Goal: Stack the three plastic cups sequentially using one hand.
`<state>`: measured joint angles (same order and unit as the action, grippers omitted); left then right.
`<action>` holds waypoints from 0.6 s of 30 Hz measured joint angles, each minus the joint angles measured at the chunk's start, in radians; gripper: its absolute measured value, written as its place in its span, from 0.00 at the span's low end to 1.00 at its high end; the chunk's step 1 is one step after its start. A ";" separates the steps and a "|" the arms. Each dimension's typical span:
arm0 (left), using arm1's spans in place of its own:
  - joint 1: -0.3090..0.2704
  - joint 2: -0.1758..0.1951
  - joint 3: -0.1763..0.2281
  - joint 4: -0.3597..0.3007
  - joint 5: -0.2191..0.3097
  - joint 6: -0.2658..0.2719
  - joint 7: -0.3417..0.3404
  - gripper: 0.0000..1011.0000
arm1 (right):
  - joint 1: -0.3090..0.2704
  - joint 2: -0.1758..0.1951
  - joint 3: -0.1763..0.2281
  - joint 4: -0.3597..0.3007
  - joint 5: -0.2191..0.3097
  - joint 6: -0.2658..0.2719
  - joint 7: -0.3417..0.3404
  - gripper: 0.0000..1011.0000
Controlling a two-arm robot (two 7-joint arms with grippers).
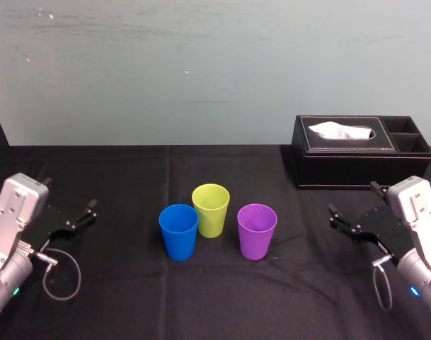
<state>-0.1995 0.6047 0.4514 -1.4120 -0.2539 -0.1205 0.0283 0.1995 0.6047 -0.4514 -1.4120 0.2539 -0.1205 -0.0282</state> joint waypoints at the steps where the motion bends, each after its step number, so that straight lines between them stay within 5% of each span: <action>1: 0.000 0.000 0.000 0.000 0.000 0.000 0.000 0.99 | 0.000 0.000 0.000 0.000 0.000 0.000 0.000 0.99; 18: 0.000 0.000 0.000 0.000 0.000 0.000 0.000 0.99 | 0.000 0.000 0.000 0.000 0.000 0.000 0.000 0.99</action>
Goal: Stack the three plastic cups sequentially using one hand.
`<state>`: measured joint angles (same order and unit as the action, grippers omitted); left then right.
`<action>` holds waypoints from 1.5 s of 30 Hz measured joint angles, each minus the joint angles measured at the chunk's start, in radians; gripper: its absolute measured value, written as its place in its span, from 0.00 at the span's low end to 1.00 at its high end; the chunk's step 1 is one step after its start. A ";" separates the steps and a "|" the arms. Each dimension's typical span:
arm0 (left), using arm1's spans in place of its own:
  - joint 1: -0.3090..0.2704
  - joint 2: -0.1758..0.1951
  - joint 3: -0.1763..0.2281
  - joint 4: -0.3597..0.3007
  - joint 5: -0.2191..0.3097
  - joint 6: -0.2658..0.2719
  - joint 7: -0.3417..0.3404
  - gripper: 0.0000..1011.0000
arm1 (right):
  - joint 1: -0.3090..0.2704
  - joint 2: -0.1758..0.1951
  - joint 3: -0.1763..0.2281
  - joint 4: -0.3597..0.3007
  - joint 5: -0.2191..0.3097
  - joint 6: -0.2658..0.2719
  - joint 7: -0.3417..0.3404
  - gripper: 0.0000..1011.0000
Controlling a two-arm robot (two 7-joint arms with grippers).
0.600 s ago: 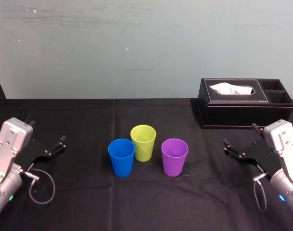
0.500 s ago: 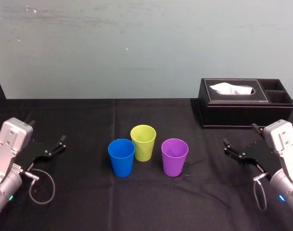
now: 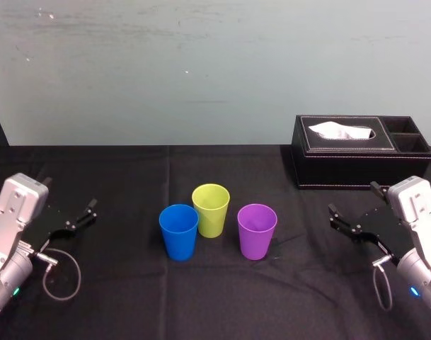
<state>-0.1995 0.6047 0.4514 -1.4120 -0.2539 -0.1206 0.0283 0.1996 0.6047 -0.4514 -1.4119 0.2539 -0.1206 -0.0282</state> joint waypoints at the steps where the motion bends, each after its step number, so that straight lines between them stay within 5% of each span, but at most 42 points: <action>1: 0.000 0.000 0.000 0.000 0.000 0.000 0.000 0.99 | 0.000 0.000 0.000 0.000 0.000 0.000 0.000 0.99; 13: 0.000 0.000 0.000 0.000 0.000 0.000 0.000 0.99 | 0.000 0.000 0.000 0.000 0.000 0.000 0.000 0.99; 19: 0.000 0.000 0.000 0.000 0.000 0.000 0.000 0.99 | -0.038 0.003 0.024 -0.055 0.032 0.018 0.036 0.99; 26: 0.000 0.000 0.000 0.000 0.000 0.000 0.000 0.99 | -0.105 0.020 0.062 -0.137 0.087 0.091 0.064 0.99; 31: 0.000 0.000 0.000 0.000 0.000 0.000 0.000 0.99 | -0.147 0.034 0.083 -0.199 0.155 0.190 0.119 0.99; 38: 0.000 0.000 0.000 0.000 0.000 0.000 0.000 0.99 | -0.159 0.022 0.068 -0.235 0.213 0.283 0.209 0.99; 45: 0.000 0.000 0.000 0.000 0.000 0.000 0.000 0.99 | -0.129 -0.021 0.040 -0.230 0.212 0.344 0.245 0.99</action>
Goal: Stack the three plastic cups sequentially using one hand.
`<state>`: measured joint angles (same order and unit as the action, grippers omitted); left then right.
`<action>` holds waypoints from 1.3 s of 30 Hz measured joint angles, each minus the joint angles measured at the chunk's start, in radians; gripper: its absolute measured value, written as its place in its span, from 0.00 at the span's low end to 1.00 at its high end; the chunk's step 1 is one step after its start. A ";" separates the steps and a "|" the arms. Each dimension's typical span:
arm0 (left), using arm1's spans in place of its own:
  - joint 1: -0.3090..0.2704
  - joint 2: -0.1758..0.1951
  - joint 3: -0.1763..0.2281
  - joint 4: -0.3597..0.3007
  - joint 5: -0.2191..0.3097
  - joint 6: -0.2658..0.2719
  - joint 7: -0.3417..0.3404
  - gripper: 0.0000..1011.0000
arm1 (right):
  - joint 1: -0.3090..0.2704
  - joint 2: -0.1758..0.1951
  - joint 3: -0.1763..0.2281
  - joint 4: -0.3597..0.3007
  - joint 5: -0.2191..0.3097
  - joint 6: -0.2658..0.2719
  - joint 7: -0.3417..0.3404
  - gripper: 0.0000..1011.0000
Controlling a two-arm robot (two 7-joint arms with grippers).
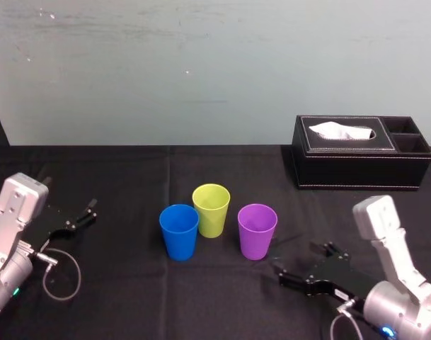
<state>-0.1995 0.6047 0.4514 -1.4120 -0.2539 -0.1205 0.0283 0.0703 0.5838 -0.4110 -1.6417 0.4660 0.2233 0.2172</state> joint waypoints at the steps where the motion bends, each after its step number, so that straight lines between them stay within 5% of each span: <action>1: 0.000 0.000 0.000 0.000 0.000 0.000 0.000 0.99 | 0.003 -0.003 -0.002 0.001 -0.003 0.004 0.002 0.99; 19: 0.000 0.000 0.000 0.000 0.000 0.000 0.000 0.99 | 0.131 -0.114 -0.059 0.132 -0.110 0.058 0.030 0.99; 39: 0.000 0.000 0.000 0.000 0.000 0.000 0.000 0.99 | 0.207 -0.225 -0.057 0.276 -0.186 -0.006 0.034 0.99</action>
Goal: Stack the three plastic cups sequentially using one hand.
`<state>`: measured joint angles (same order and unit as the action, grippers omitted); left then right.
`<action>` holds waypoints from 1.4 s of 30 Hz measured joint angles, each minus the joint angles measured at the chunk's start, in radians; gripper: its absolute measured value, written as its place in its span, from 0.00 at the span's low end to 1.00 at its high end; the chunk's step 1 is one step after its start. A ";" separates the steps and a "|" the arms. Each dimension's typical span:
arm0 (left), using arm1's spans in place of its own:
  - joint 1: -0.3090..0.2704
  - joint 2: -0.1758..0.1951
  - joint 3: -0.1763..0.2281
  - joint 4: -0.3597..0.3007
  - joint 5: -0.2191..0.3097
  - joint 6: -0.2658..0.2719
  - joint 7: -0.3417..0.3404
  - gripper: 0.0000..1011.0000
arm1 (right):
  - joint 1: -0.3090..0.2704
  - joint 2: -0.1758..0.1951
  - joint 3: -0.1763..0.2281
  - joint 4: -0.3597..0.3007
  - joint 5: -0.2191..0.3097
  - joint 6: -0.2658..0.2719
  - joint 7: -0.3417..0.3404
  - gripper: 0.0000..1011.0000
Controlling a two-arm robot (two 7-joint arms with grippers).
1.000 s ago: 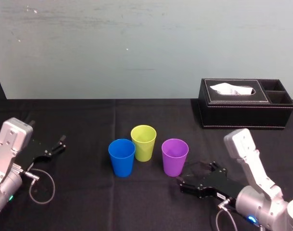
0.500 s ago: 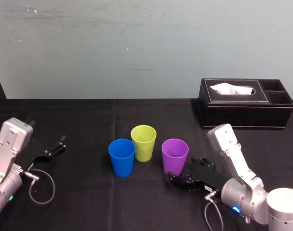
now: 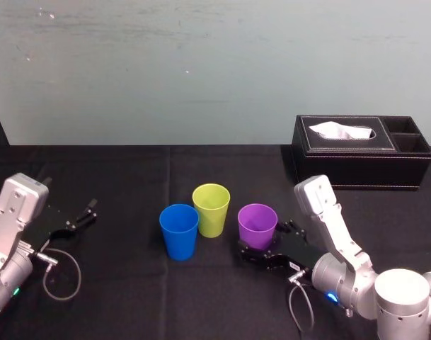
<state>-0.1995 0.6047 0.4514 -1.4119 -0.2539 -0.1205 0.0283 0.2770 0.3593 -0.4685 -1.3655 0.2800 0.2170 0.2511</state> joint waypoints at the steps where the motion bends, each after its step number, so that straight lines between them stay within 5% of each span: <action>1: 0.000 0.000 0.000 0.000 0.000 0.000 0.000 0.99 | 0.002 -0.003 0.001 0.004 -0.003 -0.002 0.000 0.99; 24: 0.000 0.000 0.000 0.000 0.000 0.000 0.000 0.99 | 0.036 -0.066 0.024 0.078 -0.057 -0.021 0.042 0.99; 42: 0.000 0.000 0.000 0.000 0.000 0.000 0.000 0.99 | 0.036 -0.064 0.023 0.076 -0.055 -0.020 0.042 0.99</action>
<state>-0.1995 0.6047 0.4514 -1.4120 -0.2539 -0.1206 0.0283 0.3126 0.2954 -0.4459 -1.2897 0.2247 0.1968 0.2931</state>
